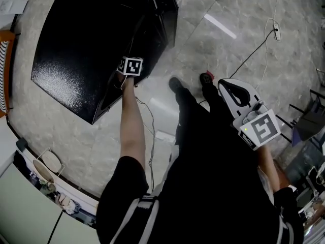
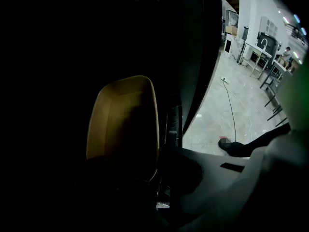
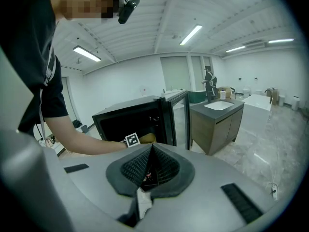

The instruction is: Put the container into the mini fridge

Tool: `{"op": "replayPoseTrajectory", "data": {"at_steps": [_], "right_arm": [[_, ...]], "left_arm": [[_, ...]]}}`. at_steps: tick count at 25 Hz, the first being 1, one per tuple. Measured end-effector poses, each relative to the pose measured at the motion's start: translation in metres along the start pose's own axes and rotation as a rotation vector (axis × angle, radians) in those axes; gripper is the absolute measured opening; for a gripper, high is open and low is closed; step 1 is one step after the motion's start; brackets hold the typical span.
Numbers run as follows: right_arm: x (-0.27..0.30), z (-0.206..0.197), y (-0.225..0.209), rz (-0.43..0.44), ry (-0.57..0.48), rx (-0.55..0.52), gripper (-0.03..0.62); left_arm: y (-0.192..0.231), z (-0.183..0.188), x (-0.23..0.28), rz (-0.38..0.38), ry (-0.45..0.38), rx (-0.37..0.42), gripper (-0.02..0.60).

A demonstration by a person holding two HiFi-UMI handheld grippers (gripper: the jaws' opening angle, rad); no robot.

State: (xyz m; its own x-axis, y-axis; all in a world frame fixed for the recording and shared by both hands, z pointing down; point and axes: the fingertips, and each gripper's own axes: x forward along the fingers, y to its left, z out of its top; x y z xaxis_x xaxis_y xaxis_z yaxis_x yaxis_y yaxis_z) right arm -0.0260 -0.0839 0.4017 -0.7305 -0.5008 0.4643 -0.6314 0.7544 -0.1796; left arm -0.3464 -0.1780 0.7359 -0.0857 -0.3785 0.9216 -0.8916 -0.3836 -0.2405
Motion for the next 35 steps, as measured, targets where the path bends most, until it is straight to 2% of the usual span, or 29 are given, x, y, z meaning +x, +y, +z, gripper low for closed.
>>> {"op": "replayPoseTrajectory", "data": {"at_steps": [6, 11, 15, 33, 34, 35], "right_arm": [[-0.008, -0.007, -0.005, -0.025, 0.005, 0.017, 0.018], [-0.012, -0.011, -0.008, -0.038, 0.008, 0.028, 0.018], [-0.016, -0.013, -0.011, -0.049, 0.012, 0.031, 0.018], [-0.02, -0.015, -0.014, -0.038, 0.003, 0.03, 0.018], [-0.019, -0.015, -0.014, -0.036, 0.002, 0.028, 0.018], [-0.019, -0.015, -0.013, -0.032, 0.001, 0.026, 0.018]], "left_arm": [[0.003, 0.007, 0.009, 0.017, 0.008, 0.056, 0.038], [-0.009, 0.002, 0.027, -0.028, 0.014, 0.063, 0.038], [-0.005, 0.006, 0.021, 0.008, 0.007, 0.08, 0.038], [-0.002, 0.006, 0.008, 0.026, -0.023, 0.056, 0.041], [-0.003, 0.006, 0.007, 0.02, -0.025, 0.052, 0.048], [-0.003, 0.006, 0.006, 0.014, -0.029, 0.047, 0.094]]}}
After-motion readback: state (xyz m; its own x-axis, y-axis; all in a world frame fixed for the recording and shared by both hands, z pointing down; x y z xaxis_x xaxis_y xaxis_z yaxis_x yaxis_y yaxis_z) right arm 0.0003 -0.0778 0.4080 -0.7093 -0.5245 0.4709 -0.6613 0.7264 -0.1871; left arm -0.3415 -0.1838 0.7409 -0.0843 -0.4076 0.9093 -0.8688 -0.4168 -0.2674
